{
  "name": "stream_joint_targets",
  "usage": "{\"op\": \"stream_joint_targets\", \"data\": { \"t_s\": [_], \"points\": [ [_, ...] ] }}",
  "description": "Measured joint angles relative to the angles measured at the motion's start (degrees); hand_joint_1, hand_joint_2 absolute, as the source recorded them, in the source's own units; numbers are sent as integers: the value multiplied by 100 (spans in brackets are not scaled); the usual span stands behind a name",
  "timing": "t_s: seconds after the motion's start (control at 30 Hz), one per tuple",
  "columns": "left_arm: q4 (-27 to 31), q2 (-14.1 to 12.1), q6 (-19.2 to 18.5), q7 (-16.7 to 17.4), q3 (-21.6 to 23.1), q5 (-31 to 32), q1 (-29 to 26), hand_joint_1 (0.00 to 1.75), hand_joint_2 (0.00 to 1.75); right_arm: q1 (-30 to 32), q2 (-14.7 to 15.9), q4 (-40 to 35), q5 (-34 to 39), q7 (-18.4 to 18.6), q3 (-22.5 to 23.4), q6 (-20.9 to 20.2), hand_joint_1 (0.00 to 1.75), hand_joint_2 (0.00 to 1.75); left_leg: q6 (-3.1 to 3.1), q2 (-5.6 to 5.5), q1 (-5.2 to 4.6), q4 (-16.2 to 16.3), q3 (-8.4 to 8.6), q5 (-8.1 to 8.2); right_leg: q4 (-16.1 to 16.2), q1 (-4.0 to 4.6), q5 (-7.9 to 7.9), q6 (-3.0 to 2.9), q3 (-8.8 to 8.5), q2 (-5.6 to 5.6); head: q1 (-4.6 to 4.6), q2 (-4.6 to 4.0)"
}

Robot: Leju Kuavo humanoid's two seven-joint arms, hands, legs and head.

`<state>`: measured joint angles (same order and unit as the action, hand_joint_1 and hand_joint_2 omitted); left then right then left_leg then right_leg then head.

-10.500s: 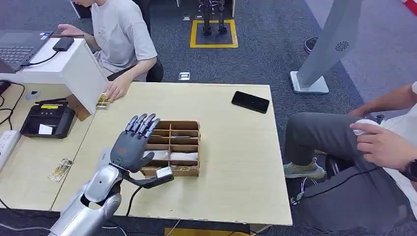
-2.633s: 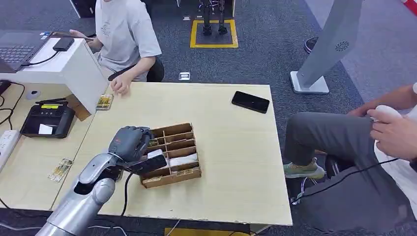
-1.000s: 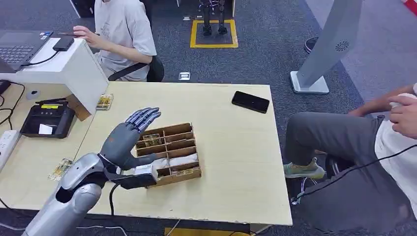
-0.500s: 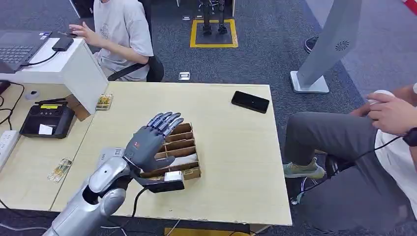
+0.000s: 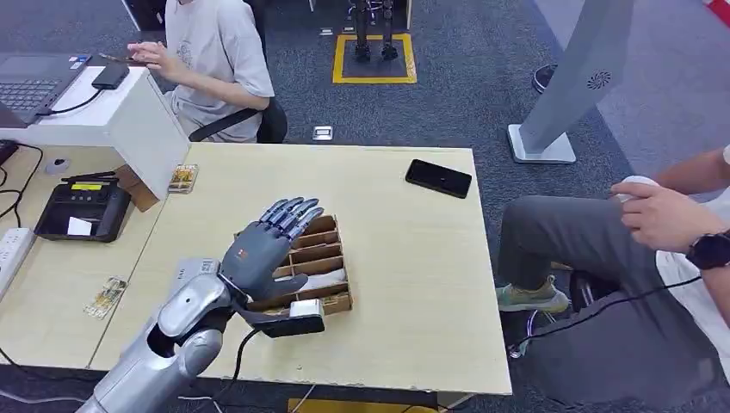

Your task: Pass the card to the sensor for recognition and then transmit it.

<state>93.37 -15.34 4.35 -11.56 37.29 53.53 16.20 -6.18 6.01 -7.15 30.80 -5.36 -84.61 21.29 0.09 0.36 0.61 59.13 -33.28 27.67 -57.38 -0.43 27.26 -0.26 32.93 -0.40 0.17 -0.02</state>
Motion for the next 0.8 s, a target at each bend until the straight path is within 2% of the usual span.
{"op": "stream_joint_targets", "data": {
  "t_s": [0.13, 0.37, 0.4, 0.47, 0.5, 0.8],
  "points": [
    [-163, 172, 247, 316, 85, 421, 67, 0, 175, -20, -6, 0, -11, 46, -28, -20, 0, 0, 0, -1, 0, 0, -1, 0, 0, 0, 0, 0, 0, -2, -2, 0],
    [-603, 529, 426, 606, 122, 511, 324, 0, 175, -57, -26, 0, -26, 55, -52, -28, 0, 0, 0, -2, 0, 1, -1, 0, 0, 0, -1, 0, -1, -2, -2, 0],
    [-652, 557, 435, 682, 122, 560, 345, 0, 175, -61, -26, 0, -31, 57, -61, -26, 0, 0, 0, -2, 0, 0, -1, 0, 0, 0, -1, 0, -1, -2, -2, 0],
    [-851, 610, 422, 1072, 120, 776, 424, 0, 175, -69, -31, 0, -64, 57, -114, -17, 0, 0, 0, -1, 0, 0, -1, 0, 0, 0, -1, 0, 0, -1, 0, 0],
    [-1015, 640, 450, 1130, 118, 817, 465, 0, 175, -74, -33, 0, -81, 57, -138, -15, 0, 0, 0, -1, 0, 0, -1, 0, 0, 0, -1, 0, 0, -1, 0, 0],
    [-1624, 732, 581, 1042, 37, 902, 582, 0, 175, -74, -42, 0, -35, 46, -190, -9, 0, 0, 0, -1, 1, 0, -6, 0, 0, 1, 0, 0, 2, -1, 0, 0]
  ]
}}
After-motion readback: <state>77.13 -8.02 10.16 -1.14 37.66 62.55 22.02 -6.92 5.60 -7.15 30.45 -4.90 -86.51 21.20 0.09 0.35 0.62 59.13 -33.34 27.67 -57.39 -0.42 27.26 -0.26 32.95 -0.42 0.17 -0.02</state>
